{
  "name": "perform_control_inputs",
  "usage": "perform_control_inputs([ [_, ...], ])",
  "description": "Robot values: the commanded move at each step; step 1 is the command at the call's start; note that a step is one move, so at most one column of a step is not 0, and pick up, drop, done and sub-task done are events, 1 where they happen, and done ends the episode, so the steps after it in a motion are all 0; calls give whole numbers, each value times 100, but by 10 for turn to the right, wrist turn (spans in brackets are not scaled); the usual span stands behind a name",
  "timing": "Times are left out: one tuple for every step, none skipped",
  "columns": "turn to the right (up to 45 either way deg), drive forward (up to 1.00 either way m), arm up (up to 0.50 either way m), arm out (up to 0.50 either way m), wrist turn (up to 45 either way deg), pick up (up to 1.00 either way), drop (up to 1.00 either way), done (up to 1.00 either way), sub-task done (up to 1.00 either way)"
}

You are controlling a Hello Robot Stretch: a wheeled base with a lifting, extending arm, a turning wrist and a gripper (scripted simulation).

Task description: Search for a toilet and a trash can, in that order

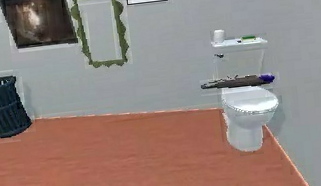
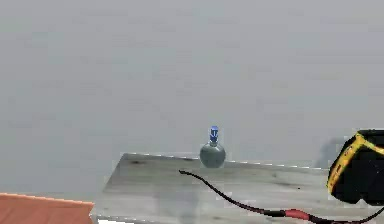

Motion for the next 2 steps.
perform_control_inputs([
  [0,65,0,0,0,0,0,0,0],
  [150,0,0,0,0,0,0,0,0],
])
